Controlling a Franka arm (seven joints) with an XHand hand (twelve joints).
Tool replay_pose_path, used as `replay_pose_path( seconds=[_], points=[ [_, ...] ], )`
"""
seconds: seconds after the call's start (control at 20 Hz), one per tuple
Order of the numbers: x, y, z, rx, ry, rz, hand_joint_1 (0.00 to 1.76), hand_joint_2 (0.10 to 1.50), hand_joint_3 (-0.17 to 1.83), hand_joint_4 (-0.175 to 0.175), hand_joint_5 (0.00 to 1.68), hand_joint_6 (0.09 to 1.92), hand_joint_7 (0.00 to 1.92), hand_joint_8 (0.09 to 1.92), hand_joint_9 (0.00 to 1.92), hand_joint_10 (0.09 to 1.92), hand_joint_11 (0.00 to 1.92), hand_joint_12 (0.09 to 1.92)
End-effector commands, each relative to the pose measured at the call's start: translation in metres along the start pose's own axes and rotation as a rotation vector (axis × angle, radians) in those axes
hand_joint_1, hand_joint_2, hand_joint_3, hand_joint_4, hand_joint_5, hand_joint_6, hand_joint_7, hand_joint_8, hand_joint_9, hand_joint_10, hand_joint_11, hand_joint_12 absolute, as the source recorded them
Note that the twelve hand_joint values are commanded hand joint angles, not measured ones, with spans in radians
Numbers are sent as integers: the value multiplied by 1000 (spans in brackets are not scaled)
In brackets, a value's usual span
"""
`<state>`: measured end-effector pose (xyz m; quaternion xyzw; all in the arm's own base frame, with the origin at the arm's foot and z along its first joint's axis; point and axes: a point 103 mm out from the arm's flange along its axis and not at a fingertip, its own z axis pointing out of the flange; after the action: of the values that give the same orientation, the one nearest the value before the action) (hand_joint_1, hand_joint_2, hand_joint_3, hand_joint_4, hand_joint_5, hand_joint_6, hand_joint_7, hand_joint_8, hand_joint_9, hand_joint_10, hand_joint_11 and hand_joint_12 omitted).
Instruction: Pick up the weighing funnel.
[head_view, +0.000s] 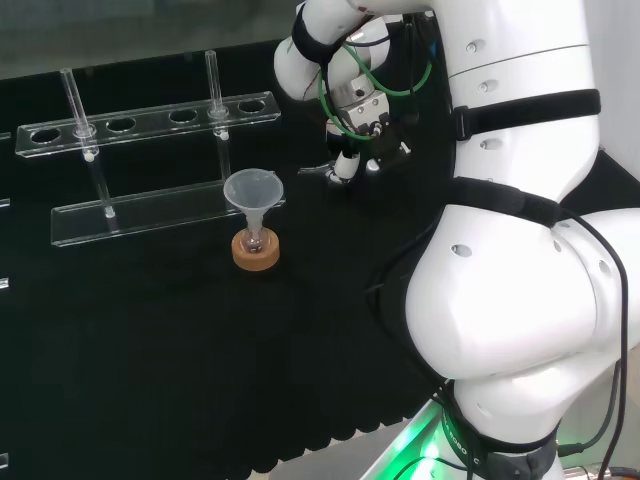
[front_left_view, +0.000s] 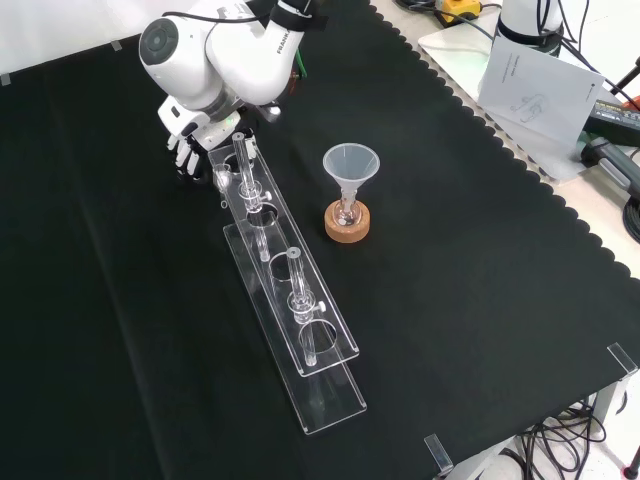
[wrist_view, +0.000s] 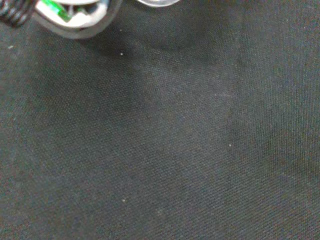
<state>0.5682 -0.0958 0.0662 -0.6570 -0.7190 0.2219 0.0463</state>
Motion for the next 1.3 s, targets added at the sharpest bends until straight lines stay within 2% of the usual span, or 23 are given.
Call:
replay_pose_path(
  seconds=[0.05, 0.15, 0.25, 0.7, 1.0, 1.3],
  points=[
    [-2, 0, 1, -32, -36, 21, 1049, 699, 588, 149, 1146, 770, 513, 693, 757, 532, 477, 1283],
    [-3, -1, -1, -46, -39, 30, 1092, 658, 684, 170, 1206, 782, 553, 672, 793, 512, 513, 1264],
    [-2, -4, -5, -72, -24, 36, 1102, 639, 731, 175, 1215, 806, 573, 661, 826, 493, 558, 1237],
    [-23, -24, -20, -119, 107, 69, 1115, 627, 717, 175, 1264, 720, 612, 657, 943, 420, 712, 1131],
    [-29, -38, -22, -145, 168, 88, 1116, 628, 711, 175, 1269, 708, 618, 654, 959, 400, 756, 1099],
    [-42, -52, -25, -187, 198, 99, 1115, 630, 707, 175, 1268, 706, 618, 652, 965, 387, 774, 1080]
  ],
)
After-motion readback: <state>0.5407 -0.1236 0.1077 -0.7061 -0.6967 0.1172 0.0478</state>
